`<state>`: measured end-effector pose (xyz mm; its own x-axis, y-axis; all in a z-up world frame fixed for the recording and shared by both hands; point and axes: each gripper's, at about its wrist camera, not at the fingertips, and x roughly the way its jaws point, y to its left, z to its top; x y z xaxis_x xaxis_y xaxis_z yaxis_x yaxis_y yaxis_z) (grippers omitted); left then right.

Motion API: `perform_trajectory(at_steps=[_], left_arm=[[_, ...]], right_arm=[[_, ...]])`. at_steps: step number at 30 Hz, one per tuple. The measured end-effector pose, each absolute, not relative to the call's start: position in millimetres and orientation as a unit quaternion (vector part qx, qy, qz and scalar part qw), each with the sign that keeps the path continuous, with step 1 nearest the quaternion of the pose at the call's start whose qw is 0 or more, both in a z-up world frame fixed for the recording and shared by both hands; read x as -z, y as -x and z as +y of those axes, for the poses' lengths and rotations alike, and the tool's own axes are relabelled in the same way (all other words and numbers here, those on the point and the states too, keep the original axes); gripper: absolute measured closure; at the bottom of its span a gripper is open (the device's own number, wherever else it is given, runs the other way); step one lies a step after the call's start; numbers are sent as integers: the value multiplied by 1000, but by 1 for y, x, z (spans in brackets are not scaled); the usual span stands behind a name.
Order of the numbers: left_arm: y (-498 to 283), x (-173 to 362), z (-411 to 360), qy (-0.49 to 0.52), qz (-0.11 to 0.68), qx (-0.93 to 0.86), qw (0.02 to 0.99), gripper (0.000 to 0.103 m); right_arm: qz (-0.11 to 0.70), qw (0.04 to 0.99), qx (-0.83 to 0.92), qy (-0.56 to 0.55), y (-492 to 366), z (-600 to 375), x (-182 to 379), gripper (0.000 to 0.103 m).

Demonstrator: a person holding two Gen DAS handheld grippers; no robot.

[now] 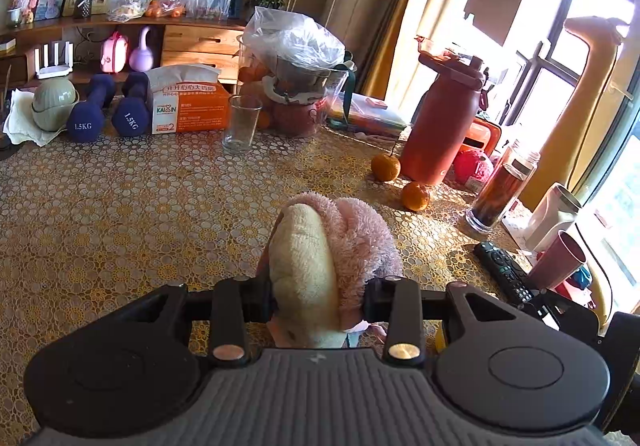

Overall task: Clean container
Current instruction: 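Grasp the yellow-capped vitamin bottle with the right tool and lift it, then bring the towel toward the bottle cap while the right tool holds the bottle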

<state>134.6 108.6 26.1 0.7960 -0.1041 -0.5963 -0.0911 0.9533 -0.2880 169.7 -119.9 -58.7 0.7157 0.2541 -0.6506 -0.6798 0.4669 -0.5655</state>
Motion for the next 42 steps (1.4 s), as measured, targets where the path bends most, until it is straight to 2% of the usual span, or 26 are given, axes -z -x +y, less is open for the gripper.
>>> perform_trajectory(at_steps=[5,13,17,22,27,34,42], left_arm=[[-129,-34,101,155,322,31,933,66],[-127,-60,64,138,310,102,935,66],[-141,-60,40,132,316,123,931,65],[-163,-34,22,142,351,135,916,66],[-170,-20,30,172,354,134,909,66],[-171,8,43,151,396,73,903,66],[-154,-23,53,189,360,95,909,65]], right_arm=[[247,856,-292,347,-172,-133,46,36],[190,904,-326,201,-156,-141,28,36],[163,912,-337,168,-149,-142,27,36],[158,917,-341,133,-149,-154,30,36],[153,918,-344,121,-146,-171,31,37],[147,920,-340,127,-138,-182,36,37],[165,922,-341,76,-142,-184,31,37]])
